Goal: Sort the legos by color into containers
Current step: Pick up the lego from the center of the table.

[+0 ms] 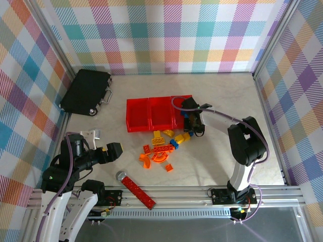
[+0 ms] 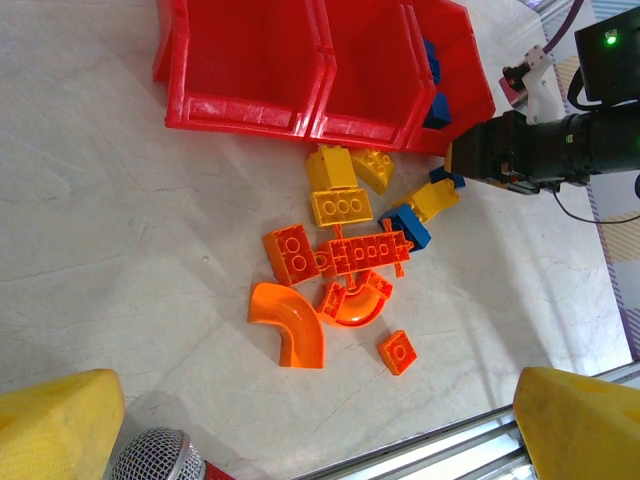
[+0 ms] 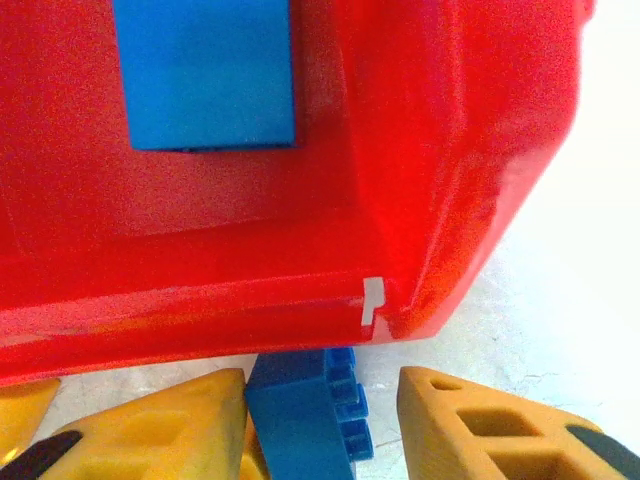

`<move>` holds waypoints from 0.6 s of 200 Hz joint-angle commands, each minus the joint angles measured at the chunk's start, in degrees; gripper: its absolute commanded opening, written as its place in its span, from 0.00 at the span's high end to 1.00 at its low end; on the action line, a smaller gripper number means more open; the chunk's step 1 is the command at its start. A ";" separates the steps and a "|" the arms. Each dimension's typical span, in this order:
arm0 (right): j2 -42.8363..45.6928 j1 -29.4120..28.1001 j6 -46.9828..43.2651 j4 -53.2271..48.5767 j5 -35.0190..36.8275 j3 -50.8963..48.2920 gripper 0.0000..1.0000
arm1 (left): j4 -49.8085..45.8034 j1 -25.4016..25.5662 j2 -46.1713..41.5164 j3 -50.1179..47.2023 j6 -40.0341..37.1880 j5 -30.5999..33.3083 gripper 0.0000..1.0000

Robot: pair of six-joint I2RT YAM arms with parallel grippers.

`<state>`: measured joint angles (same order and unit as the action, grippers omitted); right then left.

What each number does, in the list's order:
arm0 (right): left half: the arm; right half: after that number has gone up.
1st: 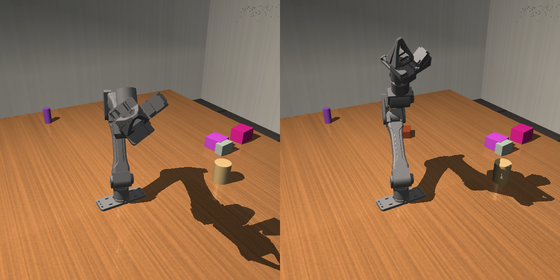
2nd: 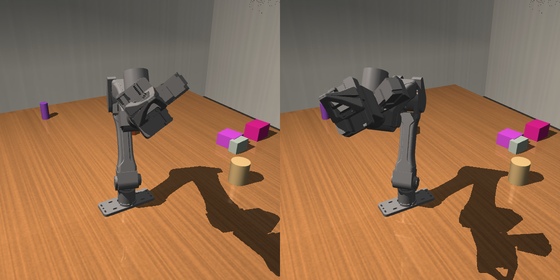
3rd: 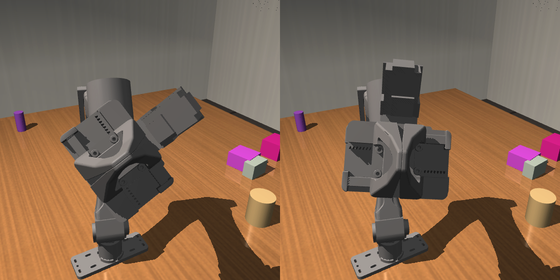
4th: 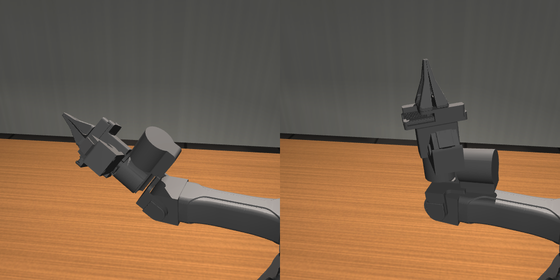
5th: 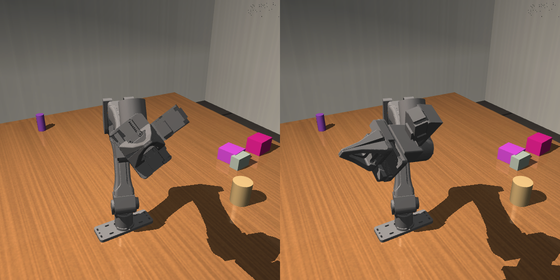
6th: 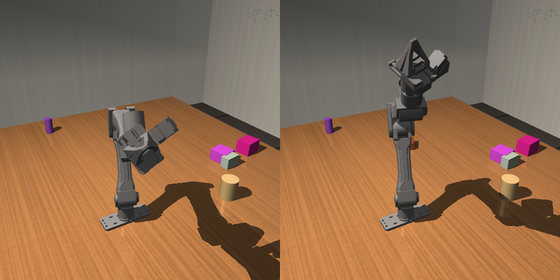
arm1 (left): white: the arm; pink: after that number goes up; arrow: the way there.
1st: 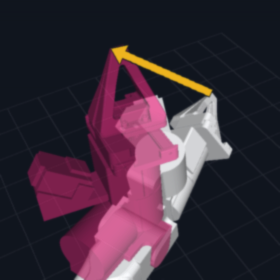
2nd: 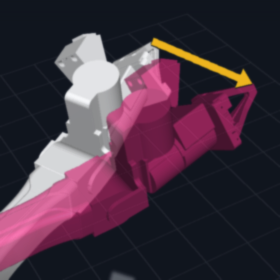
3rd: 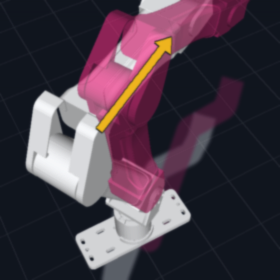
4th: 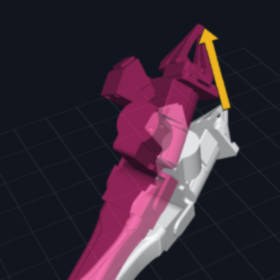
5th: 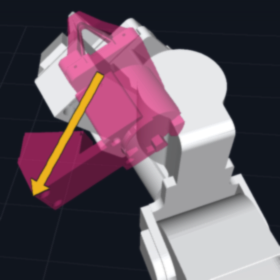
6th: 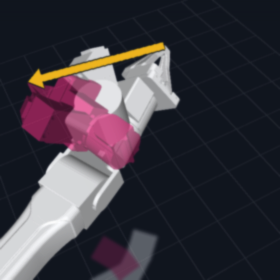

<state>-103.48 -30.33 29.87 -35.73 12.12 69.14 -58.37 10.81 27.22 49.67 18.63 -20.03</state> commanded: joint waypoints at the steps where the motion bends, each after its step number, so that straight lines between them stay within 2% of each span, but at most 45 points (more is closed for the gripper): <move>1: -1.15 0.20 -0.63 -0.27 1.63 1.52 0.57 | -0.25 0.44 -0.68 -0.44 0.19 -0.53 0.00; 120: -2.61 0.26 -0.52 -0.61 2.05 1.35 0.62 | -0.14 0.44 -0.68 -0.34 0.18 -0.73 0.00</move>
<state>-105.71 -30.33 29.52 -35.77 13.30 69.78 -58.37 10.81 27.22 49.67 18.63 -20.05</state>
